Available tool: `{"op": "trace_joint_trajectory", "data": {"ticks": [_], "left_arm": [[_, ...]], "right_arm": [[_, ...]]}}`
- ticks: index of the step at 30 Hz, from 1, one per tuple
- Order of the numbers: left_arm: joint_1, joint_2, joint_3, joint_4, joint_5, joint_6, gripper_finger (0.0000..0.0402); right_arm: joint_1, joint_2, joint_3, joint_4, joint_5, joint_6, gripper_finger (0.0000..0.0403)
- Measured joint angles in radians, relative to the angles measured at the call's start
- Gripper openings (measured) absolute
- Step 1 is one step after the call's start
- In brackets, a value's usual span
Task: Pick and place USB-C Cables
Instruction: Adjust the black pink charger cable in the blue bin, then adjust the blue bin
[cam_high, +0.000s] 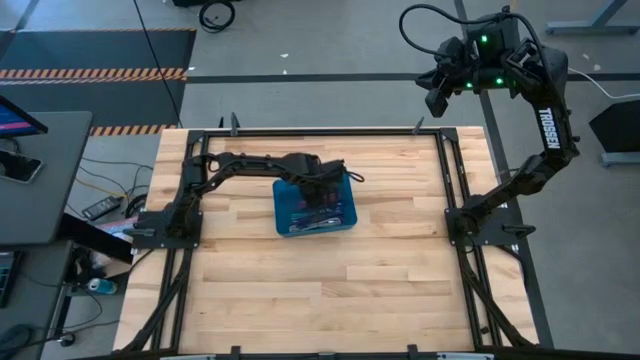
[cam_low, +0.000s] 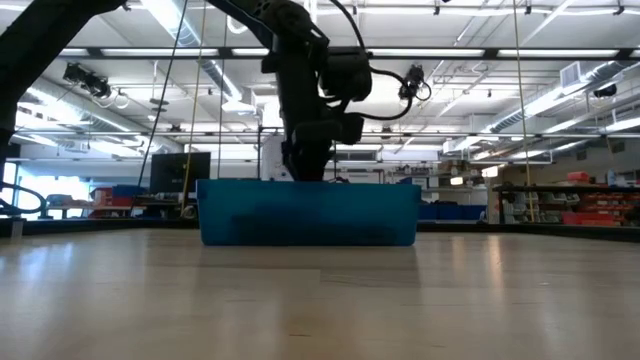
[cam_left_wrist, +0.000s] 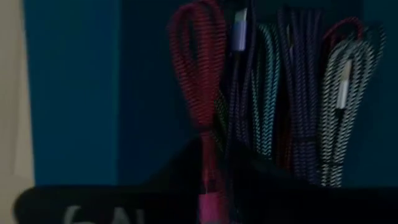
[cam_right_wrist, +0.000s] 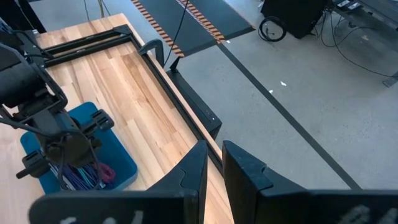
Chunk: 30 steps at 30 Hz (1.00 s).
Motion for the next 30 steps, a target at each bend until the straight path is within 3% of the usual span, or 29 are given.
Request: {"op": "trace_joint_trajectory", "data": {"ticks": [8,13,17,21,26,30], "left_arm": [[0.001,0.000,0.075,-0.145,-0.011,-0.006,0.0121],[0.012,0.000,0.162,-0.189,-0.154,0.014,0.0117],[0.049,0.000,0.238,-0.170,-0.171,0.063,0.0111],[0.116,-0.001,0.274,-0.173,-0.166,0.064,0.0086],[0.193,-0.001,0.277,-0.216,-0.112,0.054,0.0015],[0.218,-0.001,0.277,-0.213,-0.105,0.056,0.0007]], "right_arm": [[0.000,0.000,0.000,0.000,0.000,0.000,0.0055],[0.000,0.000,0.000,0.000,0.000,0.000,0.0055],[0.000,0.000,0.000,0.000,0.000,0.000,0.0055],[0.000,0.000,0.000,0.000,0.000,0.003,0.0055],[0.000,0.000,0.000,0.000,0.000,0.004,0.0055],[0.000,0.000,0.000,0.000,0.000,0.004,0.0055]]}}
